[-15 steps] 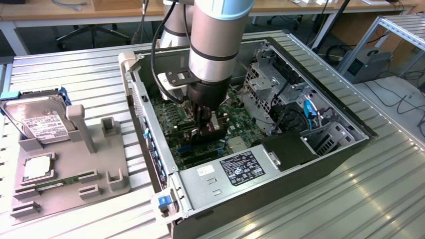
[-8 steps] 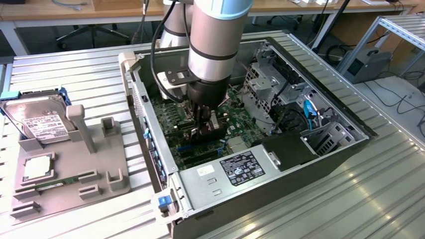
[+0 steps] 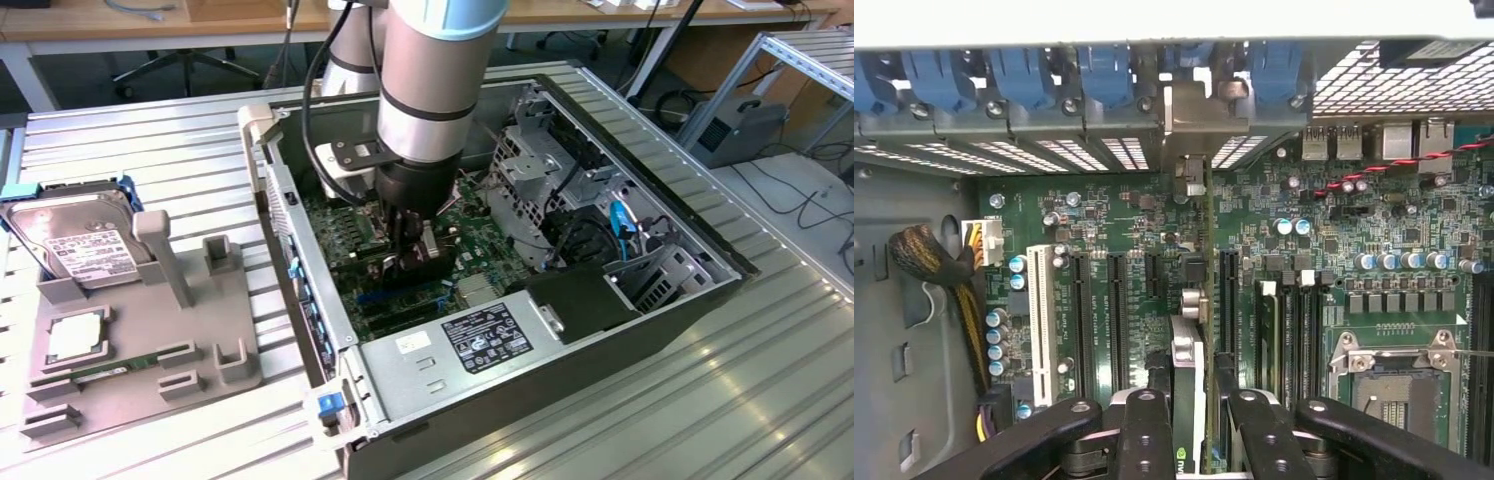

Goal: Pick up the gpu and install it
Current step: 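Insert the gpu into the slot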

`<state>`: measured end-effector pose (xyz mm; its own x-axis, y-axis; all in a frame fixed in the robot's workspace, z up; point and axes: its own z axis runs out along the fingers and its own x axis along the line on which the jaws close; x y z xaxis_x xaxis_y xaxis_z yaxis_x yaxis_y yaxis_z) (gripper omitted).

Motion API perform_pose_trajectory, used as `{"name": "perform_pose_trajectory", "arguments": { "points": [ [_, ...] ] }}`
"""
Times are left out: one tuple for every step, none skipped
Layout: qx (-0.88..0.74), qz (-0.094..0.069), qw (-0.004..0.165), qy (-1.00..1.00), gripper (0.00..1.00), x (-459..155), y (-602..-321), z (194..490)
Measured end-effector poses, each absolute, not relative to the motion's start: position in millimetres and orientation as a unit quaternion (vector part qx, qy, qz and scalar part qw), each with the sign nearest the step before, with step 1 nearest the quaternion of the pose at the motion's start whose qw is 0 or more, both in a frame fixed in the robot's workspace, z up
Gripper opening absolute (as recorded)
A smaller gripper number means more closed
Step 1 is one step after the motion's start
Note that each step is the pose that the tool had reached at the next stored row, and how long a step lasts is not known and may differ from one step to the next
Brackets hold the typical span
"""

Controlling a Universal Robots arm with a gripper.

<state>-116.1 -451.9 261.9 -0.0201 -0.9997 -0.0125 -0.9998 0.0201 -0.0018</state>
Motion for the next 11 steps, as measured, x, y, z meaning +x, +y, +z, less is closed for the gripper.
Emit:
{"name": "perform_pose_trajectory", "arguments": {
  "points": [
    [-0.700,0.004,0.006,0.714,0.27,-116.2,-451.9,261.7],
    [-0.700,0.005,0.006,0.714,0.27,-116.2,-451.9,261.6],
    [-0.700,0.005,0.006,0.714,0.27,-116.2,-451.9,261.5],
    [-0.700,0.006,0.007,0.714,0.27,-116.1,-451.8,261.4],
    [-0.700,0.006,0.007,0.714,0.27,-116.2,-451.9,261.3],
    [-0.700,0.006,0.007,0.714,0.27,-116.2,-451.9,261.3],
    [-0.700,0.006,0.007,0.714,0.27,-116.2,-451.9,261.3],
    [-0.700,0.006,0.007,0.714,0.27,-116.1,-451.9,261.3],
    [-0.700,0.006,0.007,0.714,0.27,-116.2,-451.9,261.3],
    [-0.700,0.006,0.007,0.714,0.27,-116.1,-451.8,261.2],
    [-0.700,0.006,0.007,0.714,0.27,-116.1,-451.8,261.3]
  ]
}}
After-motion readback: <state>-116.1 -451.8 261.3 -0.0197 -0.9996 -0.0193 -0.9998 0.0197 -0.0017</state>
